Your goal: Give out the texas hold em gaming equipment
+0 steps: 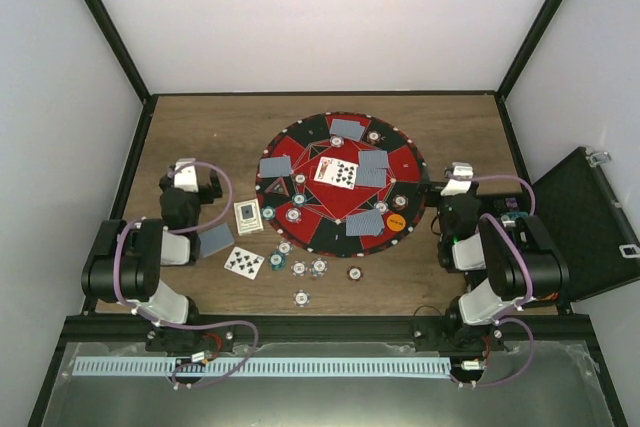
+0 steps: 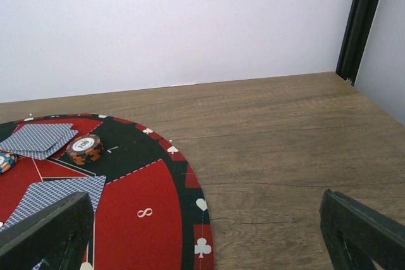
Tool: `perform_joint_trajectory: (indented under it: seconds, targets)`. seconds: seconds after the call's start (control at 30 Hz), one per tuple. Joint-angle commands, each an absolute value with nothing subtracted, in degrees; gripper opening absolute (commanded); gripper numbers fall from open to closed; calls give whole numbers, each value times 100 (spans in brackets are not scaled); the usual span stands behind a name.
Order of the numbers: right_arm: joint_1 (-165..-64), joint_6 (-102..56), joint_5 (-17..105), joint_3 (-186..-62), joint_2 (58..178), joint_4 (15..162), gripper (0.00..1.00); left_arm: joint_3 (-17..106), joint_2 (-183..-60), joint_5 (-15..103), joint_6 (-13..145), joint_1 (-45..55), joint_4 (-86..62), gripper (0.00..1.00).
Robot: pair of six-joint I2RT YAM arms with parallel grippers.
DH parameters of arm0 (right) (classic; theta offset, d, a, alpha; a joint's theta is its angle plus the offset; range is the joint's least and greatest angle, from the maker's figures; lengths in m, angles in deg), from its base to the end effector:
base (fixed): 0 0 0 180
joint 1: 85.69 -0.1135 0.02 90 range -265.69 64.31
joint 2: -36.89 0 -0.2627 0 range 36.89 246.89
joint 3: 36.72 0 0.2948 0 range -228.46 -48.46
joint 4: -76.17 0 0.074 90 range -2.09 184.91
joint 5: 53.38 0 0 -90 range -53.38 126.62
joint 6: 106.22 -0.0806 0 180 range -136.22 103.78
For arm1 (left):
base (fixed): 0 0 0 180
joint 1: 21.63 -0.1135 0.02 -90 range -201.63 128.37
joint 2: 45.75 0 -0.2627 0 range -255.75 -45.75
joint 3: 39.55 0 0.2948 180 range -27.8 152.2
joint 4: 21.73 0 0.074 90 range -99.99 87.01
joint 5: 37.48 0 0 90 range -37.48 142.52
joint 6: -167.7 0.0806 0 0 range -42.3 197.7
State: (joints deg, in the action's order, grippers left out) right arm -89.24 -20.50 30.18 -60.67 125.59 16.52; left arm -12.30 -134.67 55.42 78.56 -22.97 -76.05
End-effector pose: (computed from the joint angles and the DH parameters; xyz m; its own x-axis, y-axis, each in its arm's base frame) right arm 0.2933 0.0091 0.0958 -0.0847 0.0690 -0.9940 0.0565 0.9963 0.0644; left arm 0.3080 0.0113 0.0969 -0.1290 0.0120 -0.9916 -0.0716 0.9972 0.0214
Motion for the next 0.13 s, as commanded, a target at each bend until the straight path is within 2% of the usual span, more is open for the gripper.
perform_joint_trajectory:
  seconds: [0.0, 0.1]
  targets:
    - [-8859, -1969, 3035, -6126, 12514, 1397, 100, -1128, -13525, 5463, 7875, -2277, -7671, 100]
    - [-8859, -1973, 3040, -6133, 12501, 1432, 100, -1141, -13511, 5463, 7874, -2274, -7685, 100]
